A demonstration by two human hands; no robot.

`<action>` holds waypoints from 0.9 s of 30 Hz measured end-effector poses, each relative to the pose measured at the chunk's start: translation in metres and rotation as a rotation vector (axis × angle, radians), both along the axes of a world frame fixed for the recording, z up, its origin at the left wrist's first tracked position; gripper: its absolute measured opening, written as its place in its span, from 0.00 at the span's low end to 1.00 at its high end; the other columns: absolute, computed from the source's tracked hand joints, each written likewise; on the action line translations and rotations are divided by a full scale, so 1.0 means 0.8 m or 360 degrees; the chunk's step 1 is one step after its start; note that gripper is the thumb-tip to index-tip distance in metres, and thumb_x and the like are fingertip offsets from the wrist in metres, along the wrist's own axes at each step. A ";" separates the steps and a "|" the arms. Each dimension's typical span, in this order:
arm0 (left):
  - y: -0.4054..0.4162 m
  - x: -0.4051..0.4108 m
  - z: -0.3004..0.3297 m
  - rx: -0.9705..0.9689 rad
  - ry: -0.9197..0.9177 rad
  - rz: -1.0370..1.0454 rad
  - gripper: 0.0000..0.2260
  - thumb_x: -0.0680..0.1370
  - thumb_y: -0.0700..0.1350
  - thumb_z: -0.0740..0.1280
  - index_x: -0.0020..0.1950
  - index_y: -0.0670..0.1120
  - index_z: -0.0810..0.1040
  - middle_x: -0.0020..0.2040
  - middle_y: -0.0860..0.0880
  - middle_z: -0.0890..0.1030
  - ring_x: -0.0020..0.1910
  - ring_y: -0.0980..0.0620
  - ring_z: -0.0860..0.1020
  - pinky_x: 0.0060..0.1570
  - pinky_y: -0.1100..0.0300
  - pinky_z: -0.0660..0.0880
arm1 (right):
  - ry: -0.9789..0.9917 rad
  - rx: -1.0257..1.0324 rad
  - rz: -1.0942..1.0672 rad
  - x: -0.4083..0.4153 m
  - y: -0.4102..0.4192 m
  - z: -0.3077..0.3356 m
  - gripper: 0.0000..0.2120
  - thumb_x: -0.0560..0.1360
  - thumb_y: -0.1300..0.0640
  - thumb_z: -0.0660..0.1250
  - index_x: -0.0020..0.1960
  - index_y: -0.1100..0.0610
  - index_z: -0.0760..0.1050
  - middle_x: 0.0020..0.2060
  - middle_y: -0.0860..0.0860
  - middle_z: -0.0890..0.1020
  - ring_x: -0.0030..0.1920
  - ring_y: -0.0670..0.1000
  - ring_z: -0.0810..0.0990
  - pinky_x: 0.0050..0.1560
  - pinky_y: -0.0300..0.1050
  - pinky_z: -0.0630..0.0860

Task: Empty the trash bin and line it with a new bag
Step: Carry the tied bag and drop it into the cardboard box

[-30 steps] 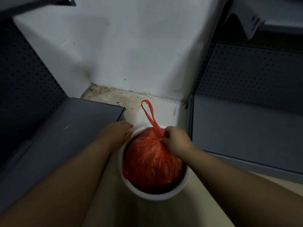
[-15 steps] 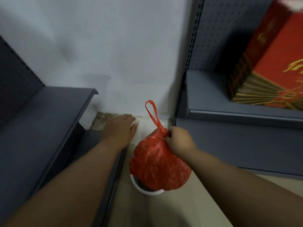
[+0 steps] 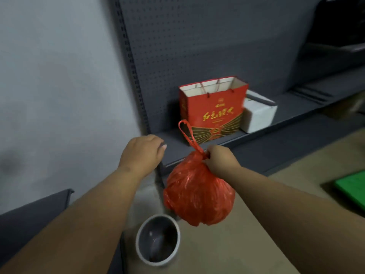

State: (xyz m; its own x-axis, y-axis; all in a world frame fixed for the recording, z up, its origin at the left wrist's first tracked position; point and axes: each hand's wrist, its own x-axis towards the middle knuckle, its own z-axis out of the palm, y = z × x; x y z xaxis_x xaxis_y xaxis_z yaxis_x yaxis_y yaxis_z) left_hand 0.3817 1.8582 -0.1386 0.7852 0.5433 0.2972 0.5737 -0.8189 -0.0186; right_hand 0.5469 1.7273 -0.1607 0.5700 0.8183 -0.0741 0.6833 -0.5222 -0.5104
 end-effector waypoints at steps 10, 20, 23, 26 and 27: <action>-0.218 0.184 0.080 0.0086 -0.0051 -0.0706 0.16 0.80 0.53 0.56 0.59 0.49 0.78 0.59 0.47 0.80 0.58 0.44 0.76 0.54 0.51 0.71 | -0.0226 0.0059 -0.0860 0.078 -0.311 0.069 0.09 0.74 0.59 0.66 0.50 0.62 0.80 0.50 0.59 0.83 0.53 0.61 0.79 0.49 0.47 0.74; -0.621 0.313 0.106 0.0051 -0.0015 -0.1560 0.17 0.80 0.54 0.54 0.60 0.49 0.77 0.60 0.47 0.79 0.59 0.45 0.76 0.56 0.51 0.71 | -0.0204 0.0014 -0.1759 0.074 -0.721 0.088 0.10 0.74 0.57 0.67 0.51 0.61 0.81 0.49 0.59 0.83 0.52 0.60 0.80 0.47 0.46 0.75; -0.763 0.333 0.108 0.0080 -0.0020 -0.1800 0.17 0.80 0.54 0.55 0.60 0.49 0.77 0.60 0.47 0.79 0.59 0.45 0.76 0.56 0.52 0.72 | -0.0194 0.0011 -0.1994 0.054 -0.853 0.092 0.08 0.74 0.58 0.68 0.50 0.60 0.81 0.48 0.59 0.83 0.51 0.59 0.81 0.46 0.46 0.75; -0.908 0.338 0.111 0.0095 -0.0045 -0.2043 0.17 0.80 0.54 0.55 0.58 0.48 0.78 0.58 0.47 0.80 0.58 0.44 0.77 0.54 0.52 0.73 | -0.0227 -0.0017 -0.2213 0.019 -0.983 0.097 0.08 0.75 0.58 0.67 0.51 0.61 0.81 0.49 0.59 0.83 0.52 0.59 0.80 0.49 0.48 0.76; -0.954 0.336 0.112 0.0093 -0.0043 -0.2122 0.17 0.80 0.54 0.55 0.58 0.48 0.78 0.58 0.47 0.80 0.58 0.44 0.77 0.54 0.52 0.73 | -0.0233 -0.0022 -0.2288 0.005 -1.023 0.099 0.09 0.75 0.58 0.67 0.51 0.61 0.81 0.49 0.59 0.83 0.52 0.59 0.80 0.49 0.48 0.75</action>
